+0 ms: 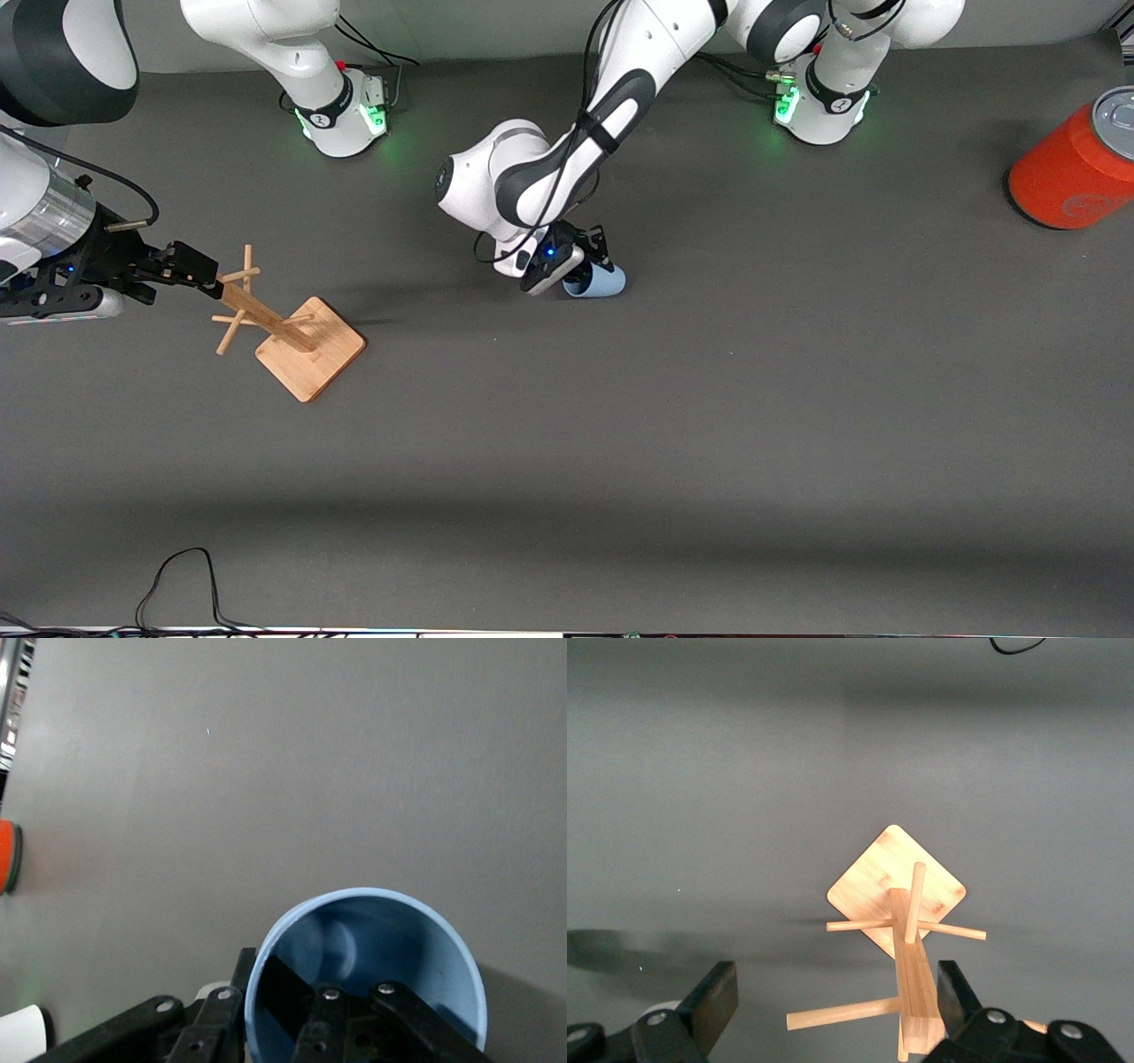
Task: Rotate and upright cup with both arms
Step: 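Rotate the cup upright with the left gripper, opening facing up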
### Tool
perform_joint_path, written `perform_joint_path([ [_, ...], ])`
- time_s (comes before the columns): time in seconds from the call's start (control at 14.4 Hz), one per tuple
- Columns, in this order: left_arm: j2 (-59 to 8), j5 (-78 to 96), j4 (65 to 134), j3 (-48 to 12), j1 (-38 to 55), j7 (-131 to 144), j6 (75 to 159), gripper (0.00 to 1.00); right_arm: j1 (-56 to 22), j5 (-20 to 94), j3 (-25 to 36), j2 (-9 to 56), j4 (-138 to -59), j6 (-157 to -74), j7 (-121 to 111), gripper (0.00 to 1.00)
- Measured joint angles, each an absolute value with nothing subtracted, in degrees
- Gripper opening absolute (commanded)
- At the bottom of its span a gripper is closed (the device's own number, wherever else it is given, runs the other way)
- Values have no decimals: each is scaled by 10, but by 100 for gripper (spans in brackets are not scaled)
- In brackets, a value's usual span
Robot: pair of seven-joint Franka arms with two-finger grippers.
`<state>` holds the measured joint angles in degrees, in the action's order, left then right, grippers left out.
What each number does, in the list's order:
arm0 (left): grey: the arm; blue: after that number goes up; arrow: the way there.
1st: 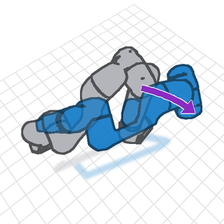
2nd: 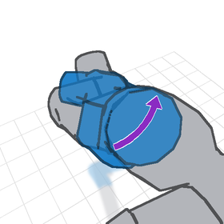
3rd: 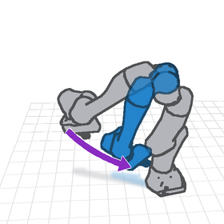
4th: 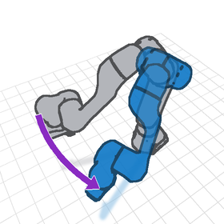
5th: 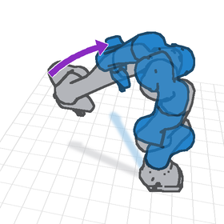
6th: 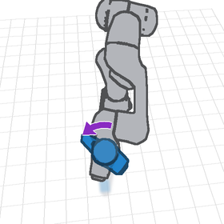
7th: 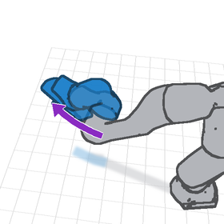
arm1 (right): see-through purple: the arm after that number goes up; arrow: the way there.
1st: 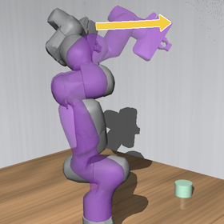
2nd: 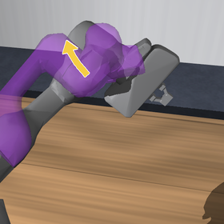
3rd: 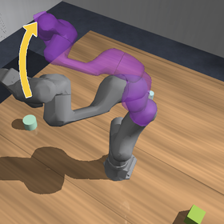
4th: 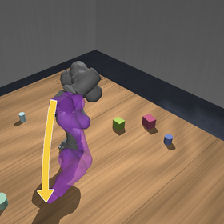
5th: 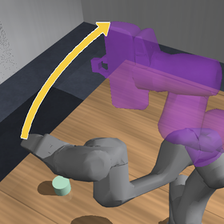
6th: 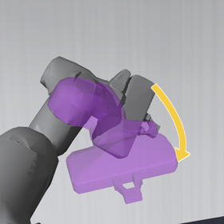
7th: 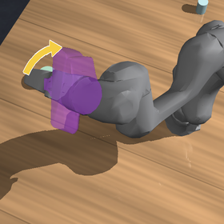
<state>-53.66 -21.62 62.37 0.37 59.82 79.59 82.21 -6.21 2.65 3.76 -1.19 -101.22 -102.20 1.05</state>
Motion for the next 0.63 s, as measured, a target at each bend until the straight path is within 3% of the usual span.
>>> perform_joint_path([
  [0.42, -378, -142, 636, 5, 503, 696, 822, 0, -63, 27, 38, -12, -1013, -1022, 10, 100],
  [0.63, -271, -114, 730, 5, 456, 652, 885, 0, -64, 27, 37, -12, -1013, -1023, 10, 100],
])
